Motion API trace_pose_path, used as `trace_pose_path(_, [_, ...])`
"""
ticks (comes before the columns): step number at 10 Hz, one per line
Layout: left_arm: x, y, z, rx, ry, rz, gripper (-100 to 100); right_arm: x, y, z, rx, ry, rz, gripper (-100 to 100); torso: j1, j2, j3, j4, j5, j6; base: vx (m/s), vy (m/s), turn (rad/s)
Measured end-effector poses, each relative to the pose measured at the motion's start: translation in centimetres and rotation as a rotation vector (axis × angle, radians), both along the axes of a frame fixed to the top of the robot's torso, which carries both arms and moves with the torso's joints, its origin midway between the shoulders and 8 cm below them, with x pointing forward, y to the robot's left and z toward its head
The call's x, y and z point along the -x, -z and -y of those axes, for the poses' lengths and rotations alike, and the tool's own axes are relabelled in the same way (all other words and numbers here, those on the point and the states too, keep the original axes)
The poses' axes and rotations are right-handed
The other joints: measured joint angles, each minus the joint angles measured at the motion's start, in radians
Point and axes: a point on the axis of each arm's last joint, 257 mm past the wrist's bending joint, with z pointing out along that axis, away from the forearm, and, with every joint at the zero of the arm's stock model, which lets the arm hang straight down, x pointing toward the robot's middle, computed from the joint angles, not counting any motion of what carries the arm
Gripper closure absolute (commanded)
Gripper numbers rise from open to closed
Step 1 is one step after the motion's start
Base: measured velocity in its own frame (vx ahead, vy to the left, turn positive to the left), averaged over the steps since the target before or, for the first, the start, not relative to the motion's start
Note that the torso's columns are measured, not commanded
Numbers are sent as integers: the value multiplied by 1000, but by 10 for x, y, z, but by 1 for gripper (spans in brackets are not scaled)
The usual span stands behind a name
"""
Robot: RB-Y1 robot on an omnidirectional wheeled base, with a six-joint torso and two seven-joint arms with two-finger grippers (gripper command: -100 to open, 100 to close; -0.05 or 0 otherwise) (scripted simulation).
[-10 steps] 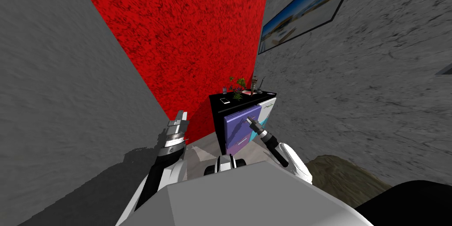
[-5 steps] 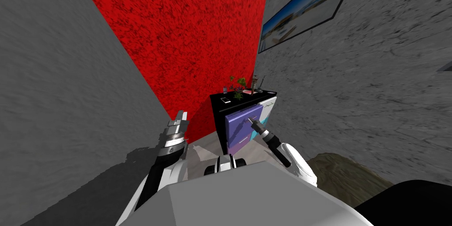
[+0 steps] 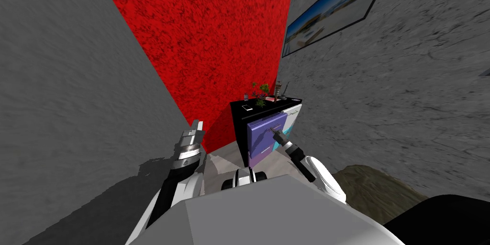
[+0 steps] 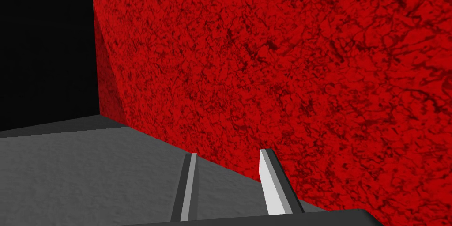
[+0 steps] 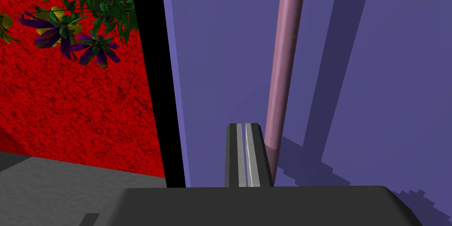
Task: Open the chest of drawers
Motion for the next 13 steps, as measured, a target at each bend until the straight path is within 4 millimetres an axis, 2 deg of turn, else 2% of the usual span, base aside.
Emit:
trace_pose_path(3, [0,0,0,0,0,0,0,-5,-19,9,4,10,24,-100,-10,-7,-5,-1,-1,5,57,29,1])
trace_pose_path(4, [0,0,0,0,0,0,0,-6,-26,10,4,11,37,100,-13,-4,-3,-1,-2,6,-48,-24,0])
trace_pose_path(5, [0,0,0,0,0,0,0,-2,-17,7,0,11,23,100,-15,4,1,5,0,7,-32,-14,0])
trace_pose_path(6, [0,0,0,0,0,0,0,-1,-15,6,1,9,21,-100,-11,7,3,9,3,7,-14,19,62])
trace_pose_path(8, [0,0,0,0,0,0,0,2,2,-3,-14,-1,-10,-100,-5,7,2,10,6,7,-13,30,26])
trace_pose_path(10, [0,0,0,0,0,0,0,1,-1,0,-11,-1,-10,-100,-8,2,-1,9,5,7,45,26,17])
trace_pose_path(11, [0,0,0,0,0,0,0,1,-2,1,-13,-1,-8,100,-9,2,-1,8,4,6,0,0,0])
trace_pose_path(13, [0,0,0,0,0,0,0,2,-4,0,-12,-4,-7,100,-11,12,5,11,4,8,-164,-31,-49])
